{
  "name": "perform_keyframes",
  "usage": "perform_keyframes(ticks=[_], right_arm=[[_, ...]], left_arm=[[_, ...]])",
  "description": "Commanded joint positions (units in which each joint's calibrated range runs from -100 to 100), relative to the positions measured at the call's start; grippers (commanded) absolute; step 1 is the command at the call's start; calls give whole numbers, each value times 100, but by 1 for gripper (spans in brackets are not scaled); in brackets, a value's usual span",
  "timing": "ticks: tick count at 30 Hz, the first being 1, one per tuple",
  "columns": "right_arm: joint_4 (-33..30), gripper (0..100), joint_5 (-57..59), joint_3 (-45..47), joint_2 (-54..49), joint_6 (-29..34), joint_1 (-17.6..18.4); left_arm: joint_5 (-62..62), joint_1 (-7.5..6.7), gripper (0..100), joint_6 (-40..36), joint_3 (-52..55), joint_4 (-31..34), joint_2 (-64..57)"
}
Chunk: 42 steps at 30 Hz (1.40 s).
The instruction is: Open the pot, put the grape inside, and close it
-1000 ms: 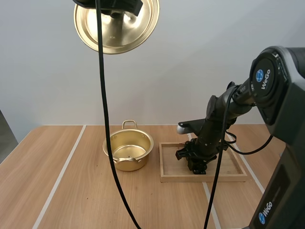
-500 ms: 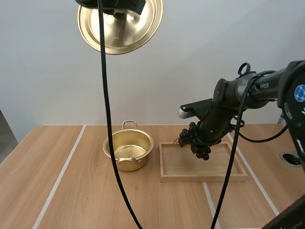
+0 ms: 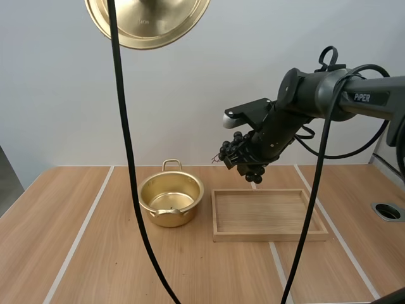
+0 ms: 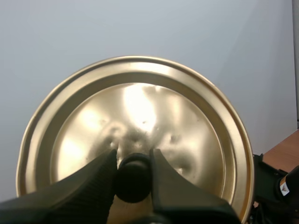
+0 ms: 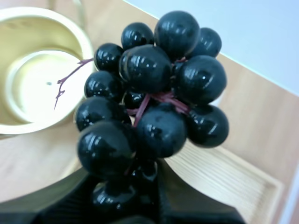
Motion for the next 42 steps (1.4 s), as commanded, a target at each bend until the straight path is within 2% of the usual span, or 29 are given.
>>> perform_keyframes(ticks=[1, 6, 12, 14, 19, 22, 32, 42], right_arm=[[99, 0, -51, -135, -31, -83, 297], [108, 0, -51, -477, 203, 50, 727], [108, 0, -33, -799, 701, 63, 1013], [108, 0, -65, -868, 878, 63, 1067], [108, 0, -444, -885, 1306, 63, 1118], [108, 0, -628, -885, 1572, 23, 1118], [307, 0, -849, -1235, 2156, -125, 1146], [356, 0, -1081, -1337, 2538, -125, 1411]], left_arm=[[-268, -3, 0, -59, -65, -124, -120], [-164, -3, 0, -59, -65, -89, -193], [-127, -1, 0, -59, -65, -23, -193], [-127, 14, 0, -59, -65, 12, -193], [-146, 173, 0, -59, -65, 2, -181], [-182, 218, 0, -59, -65, 2, -181], [-125, 217, 0, -59, -65, -10, -167], [-5, 229, 0, -30, -65, 25, -167]])
